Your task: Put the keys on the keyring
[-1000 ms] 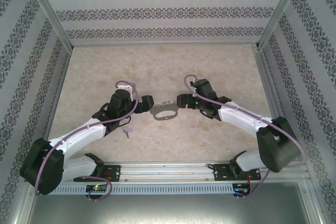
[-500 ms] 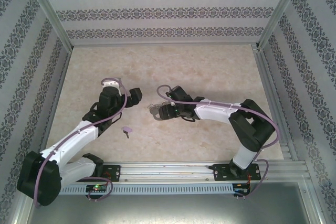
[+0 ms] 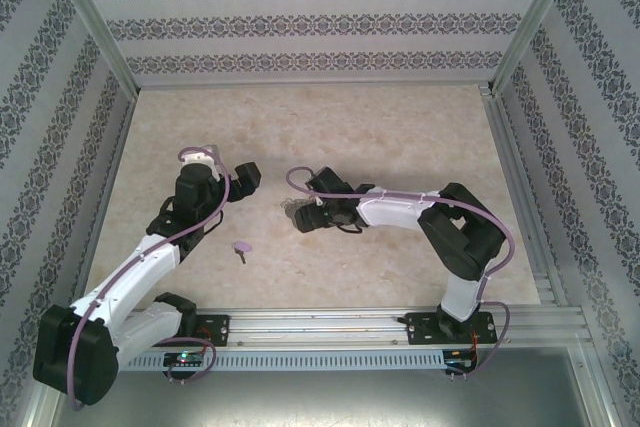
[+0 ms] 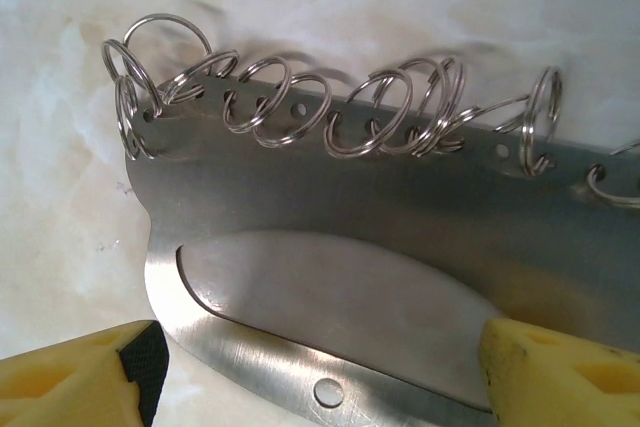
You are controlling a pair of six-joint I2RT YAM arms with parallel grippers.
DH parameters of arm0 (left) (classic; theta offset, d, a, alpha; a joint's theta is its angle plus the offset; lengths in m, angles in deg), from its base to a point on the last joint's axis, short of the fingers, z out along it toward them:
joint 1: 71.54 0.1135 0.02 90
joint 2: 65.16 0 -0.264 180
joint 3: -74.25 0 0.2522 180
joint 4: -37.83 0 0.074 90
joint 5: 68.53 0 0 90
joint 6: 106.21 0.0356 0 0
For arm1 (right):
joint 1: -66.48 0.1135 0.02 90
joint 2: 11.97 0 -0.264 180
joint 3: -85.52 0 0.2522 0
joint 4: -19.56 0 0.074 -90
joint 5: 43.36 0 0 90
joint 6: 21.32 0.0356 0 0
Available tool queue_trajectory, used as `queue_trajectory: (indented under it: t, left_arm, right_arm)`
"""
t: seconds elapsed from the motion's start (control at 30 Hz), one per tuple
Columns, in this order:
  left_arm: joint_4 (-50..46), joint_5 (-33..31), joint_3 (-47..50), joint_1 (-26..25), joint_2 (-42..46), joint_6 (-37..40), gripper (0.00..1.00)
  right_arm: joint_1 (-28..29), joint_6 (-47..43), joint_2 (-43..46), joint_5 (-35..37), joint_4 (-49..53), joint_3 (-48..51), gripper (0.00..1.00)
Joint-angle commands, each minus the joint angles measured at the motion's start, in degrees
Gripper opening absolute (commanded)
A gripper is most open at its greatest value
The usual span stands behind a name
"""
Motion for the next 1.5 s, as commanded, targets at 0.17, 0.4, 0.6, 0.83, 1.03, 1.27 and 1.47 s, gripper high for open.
queue_trajectory:
  t: [0.17, 0.4, 0.6, 0.83, 1.03, 1.27, 1.47]
  left_arm:
    - [-1.4, 1.8, -0.2, 0.8, 2.7, 0.4, 1.0]
    - [-1.9, 1.9, -0.8, 0.9, 3.7, 0.6, 1.0]
    - [-1.5, 2.6, -0.7, 1.0, 3.5, 0.4, 1.0]
    - [-2.0, 5.2, -0.9, 1.0, 3.7, 0.3, 1.0]
    - [-1.9, 7.0, -1.0, 0.9, 3.6, 0.0, 1.0]
    - [-1.0, 8.2, -1.0, 1.0, 2.6, -0.2, 1.0]
    - [0.8, 9.9, -0.6, 1.0, -0.1, -1.0, 1.0]
  right_arm:
    - [2.3, 3.2, 1.1, 0.6, 2.4, 2.4, 0.81]
    - [5.0, 5.8, 4.3, 0.8, 2.0, 5.5, 0.81]
    - [7.4, 6.7, 7.4, 0.8, 2.3, 4.1, 0.81]
    - [6.7, 5.6, 19.9, 13.2, 7.4, 3.2, 0.98]
    - [6.0, 4.8, 32.3, 25.7, 5.7, 8.9, 0.98]
    - [-0.9, 3.0, 41.6, 21.4, 4.4, 17.5, 0.98]
    - [-7.8, 6.4, 40.4, 11.2, -0.3, 23.8, 0.92]
